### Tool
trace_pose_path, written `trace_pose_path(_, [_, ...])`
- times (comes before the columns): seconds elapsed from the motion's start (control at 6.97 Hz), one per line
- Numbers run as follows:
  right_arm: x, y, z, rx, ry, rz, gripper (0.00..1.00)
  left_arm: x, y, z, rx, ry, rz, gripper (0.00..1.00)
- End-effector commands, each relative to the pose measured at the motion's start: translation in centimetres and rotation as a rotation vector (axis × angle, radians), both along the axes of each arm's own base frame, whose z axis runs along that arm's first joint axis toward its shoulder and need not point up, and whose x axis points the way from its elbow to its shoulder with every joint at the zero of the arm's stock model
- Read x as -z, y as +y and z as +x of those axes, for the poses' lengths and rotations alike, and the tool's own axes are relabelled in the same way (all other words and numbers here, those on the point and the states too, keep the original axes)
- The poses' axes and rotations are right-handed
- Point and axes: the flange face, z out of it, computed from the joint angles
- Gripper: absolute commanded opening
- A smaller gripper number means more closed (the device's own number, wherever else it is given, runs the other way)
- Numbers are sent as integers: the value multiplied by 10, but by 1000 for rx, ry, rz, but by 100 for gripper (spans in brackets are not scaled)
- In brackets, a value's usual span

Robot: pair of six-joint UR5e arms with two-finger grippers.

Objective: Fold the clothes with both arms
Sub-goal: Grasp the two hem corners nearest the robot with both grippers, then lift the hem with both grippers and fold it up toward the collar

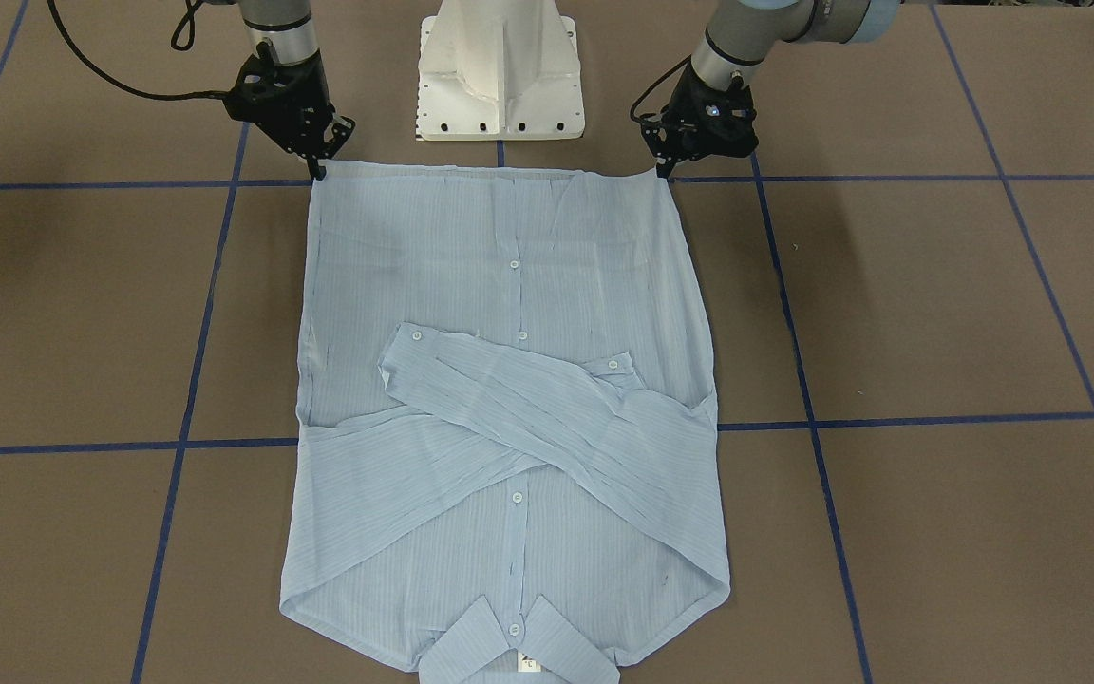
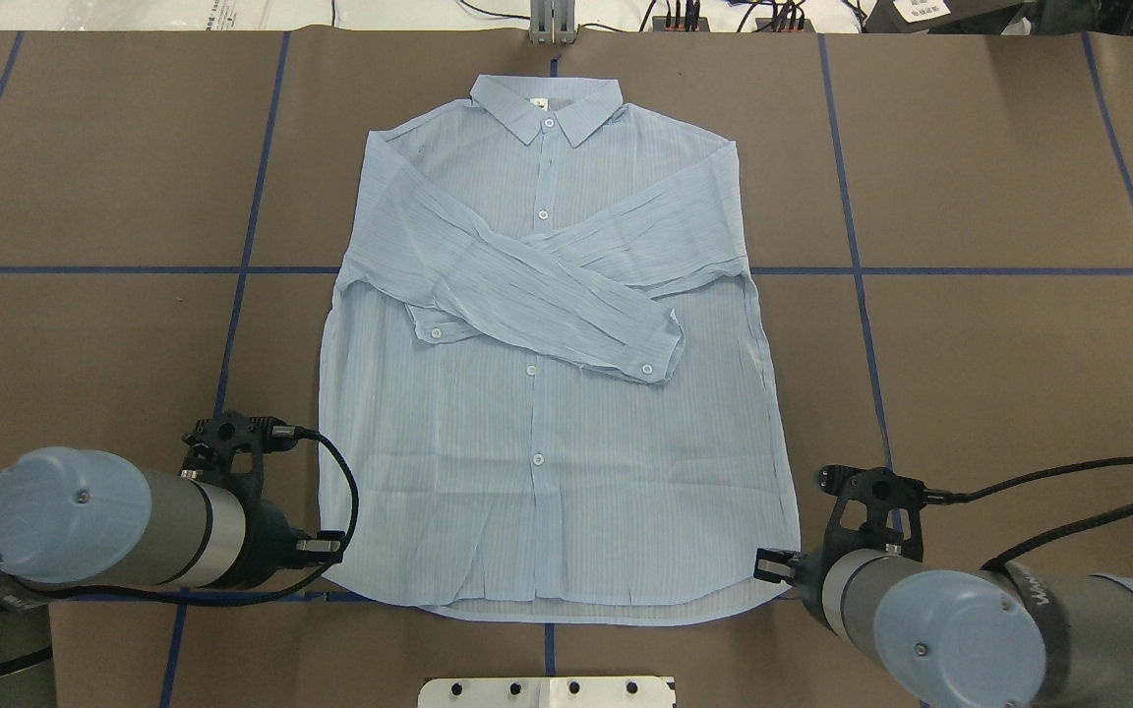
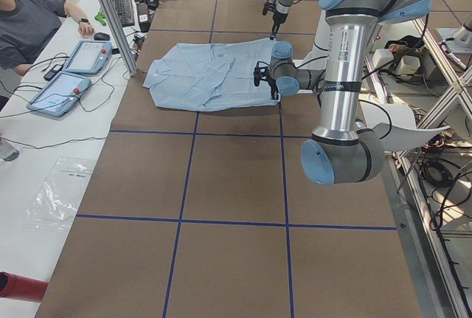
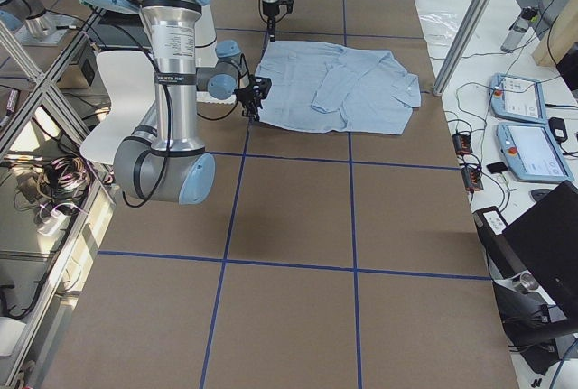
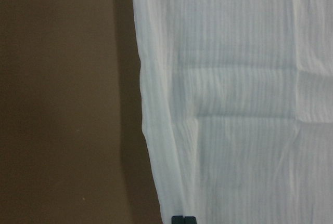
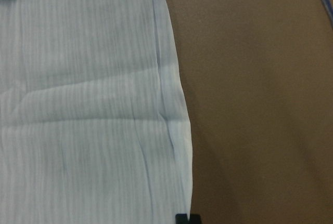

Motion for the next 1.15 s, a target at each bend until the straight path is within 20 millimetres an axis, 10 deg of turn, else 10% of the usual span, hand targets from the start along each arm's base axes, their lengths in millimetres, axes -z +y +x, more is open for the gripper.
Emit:
trace_pose_path(0.0, [65, 35, 68, 113, -19, -70, 0, 61, 34, -44, -134, 88, -49, 0])
trace_pose_path(0.29, [106, 52, 125, 181, -47, -120, 0, 115, 64, -107, -232, 112, -99, 0])
trace_pose_path(0.43, [105, 41, 125, 152, -40, -118, 0, 115, 61, -103, -232, 105, -104, 0])
trace_pose_path(1.0, [137, -97, 130, -44, -86, -45, 0, 112, -65, -118, 89, 78, -81, 0])
